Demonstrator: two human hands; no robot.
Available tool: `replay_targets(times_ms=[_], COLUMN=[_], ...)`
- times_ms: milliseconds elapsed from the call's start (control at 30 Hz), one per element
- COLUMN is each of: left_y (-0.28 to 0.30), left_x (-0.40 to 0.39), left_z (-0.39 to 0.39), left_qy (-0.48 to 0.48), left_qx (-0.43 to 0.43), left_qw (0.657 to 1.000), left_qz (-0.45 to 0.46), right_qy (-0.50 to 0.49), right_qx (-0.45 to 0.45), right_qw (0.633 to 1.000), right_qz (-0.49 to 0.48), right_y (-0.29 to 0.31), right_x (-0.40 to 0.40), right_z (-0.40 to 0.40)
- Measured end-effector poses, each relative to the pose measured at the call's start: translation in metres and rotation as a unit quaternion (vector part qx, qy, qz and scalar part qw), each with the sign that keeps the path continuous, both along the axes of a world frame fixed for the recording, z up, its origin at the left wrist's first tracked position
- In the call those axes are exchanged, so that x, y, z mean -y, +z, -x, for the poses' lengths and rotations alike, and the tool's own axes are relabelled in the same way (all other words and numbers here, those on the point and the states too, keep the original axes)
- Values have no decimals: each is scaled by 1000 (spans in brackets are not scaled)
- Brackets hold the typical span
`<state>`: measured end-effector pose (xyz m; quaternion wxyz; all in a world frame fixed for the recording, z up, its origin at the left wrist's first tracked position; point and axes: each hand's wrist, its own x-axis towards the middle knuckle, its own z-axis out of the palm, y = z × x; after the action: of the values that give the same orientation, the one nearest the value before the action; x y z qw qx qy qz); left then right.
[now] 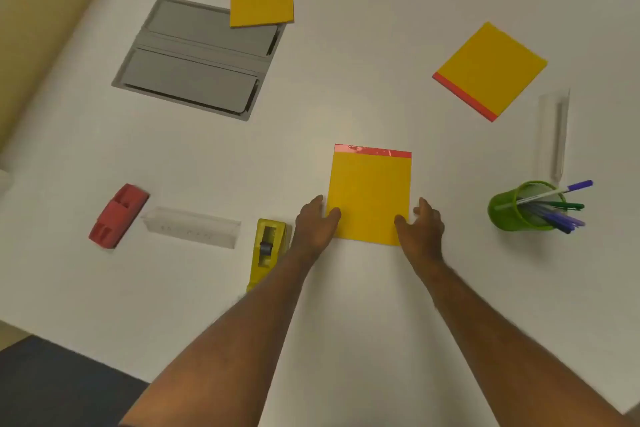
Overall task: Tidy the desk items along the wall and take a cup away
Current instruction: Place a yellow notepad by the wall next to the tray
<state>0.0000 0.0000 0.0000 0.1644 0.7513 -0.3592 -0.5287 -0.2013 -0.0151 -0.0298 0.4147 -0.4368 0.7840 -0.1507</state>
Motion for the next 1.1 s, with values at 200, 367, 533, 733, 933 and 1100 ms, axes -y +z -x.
replay_targets(times_ms=[200, 367, 533, 733, 933, 1100], left_y=[-5, -8, -11, 0, 12, 12], left_x=[14, 25, 37, 55, 73, 79], left_z=[0, -5, -12, -26, -89, -169], left_qy=[57, 110, 134, 167, 242, 337], left_qx=[-33, -99, -153, -180, -287, -352], left_qw=[998, 988, 979, 969, 926, 870], left_qz=[-8, -36, -26, 14, 43, 72], right_qy=[-47, -144, -208, -261, -228, -169], right_qx=[-1, 50, 115, 205, 285, 345], right_qw=[999, 988, 969, 941, 928, 919], right_qz=[-15, -29, -65, -61, -69, -85], right_y=[-7, -8, -11, -2, 23, 43], right_x=[6, 15, 25, 32, 55, 79], right_z=[-16, -20, -14, -25, -71, -135])
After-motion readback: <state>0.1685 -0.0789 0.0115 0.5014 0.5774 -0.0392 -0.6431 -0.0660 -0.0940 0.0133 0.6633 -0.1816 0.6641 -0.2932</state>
